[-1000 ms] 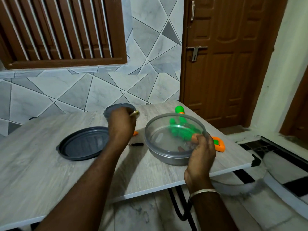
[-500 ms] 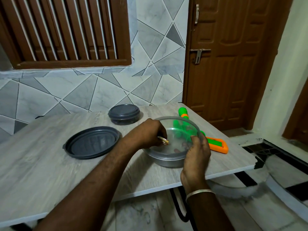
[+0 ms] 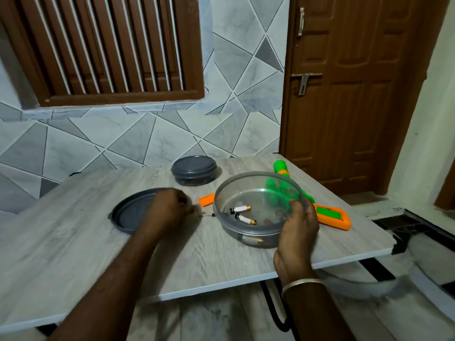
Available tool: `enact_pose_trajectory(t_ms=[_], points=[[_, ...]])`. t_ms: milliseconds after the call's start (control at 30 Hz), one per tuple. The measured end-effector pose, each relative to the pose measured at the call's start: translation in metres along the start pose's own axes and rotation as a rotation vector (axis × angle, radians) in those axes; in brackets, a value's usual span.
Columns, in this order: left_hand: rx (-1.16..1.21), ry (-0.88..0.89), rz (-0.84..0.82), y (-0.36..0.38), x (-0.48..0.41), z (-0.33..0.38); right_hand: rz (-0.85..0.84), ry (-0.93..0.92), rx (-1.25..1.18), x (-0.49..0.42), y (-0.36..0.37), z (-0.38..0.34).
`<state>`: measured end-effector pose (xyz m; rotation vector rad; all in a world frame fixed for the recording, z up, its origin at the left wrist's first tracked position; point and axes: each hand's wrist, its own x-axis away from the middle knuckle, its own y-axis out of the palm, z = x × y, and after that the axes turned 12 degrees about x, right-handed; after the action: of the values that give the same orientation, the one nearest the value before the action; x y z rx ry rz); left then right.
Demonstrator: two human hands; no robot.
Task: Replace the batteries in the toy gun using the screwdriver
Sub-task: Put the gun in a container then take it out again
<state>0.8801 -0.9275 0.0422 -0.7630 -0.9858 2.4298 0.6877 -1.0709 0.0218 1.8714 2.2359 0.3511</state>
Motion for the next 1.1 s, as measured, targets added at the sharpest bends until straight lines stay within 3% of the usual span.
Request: enact_pose_trajectory(t_ms=[300,433,533,633,767,833,900,1000,1100], points=[[-0.055,-0.111,0.063,0.007,0.006,-0.025,-0.011,0.014,-0.017,0.006,0.008,-0.001],[-0.069,0.107,0.368,-0.014,0.009,-0.004,-0.025,0.030,-0.053,0.008,0.011,-0.003],[0.132,0.299,0.580,-0.036,0.014,0.023,-0.039,0.038,-0.050,0.009,0.013,-0.001],[0.480,0.393,0.749,-0.055,0.023,0.055,-0.034,0.036,-0.048,0.010,0.016,0.001],[1.144,0.136,0.933,-0.071,0.010,0.072,-0.045,0.056,-0.048,0.010,0.017,0.002],[1.480,-0.102,0.837,-0.066,0.001,0.069,-0.061,0.073,-0.059,0.009,0.015,0.002],[1.647,-0.328,0.646,-0.053,0.000,0.063,-0.070,0.070,-0.073,0.007,0.014,0.002],[1.664,-0.516,0.390,-0.025,0.004,0.043,-0.104,0.065,-0.097,0.006,0.016,0.000],[1.626,-0.583,0.263,-0.008,0.009,0.036,-0.149,0.063,-0.101,0.008,0.016,-0.002]])
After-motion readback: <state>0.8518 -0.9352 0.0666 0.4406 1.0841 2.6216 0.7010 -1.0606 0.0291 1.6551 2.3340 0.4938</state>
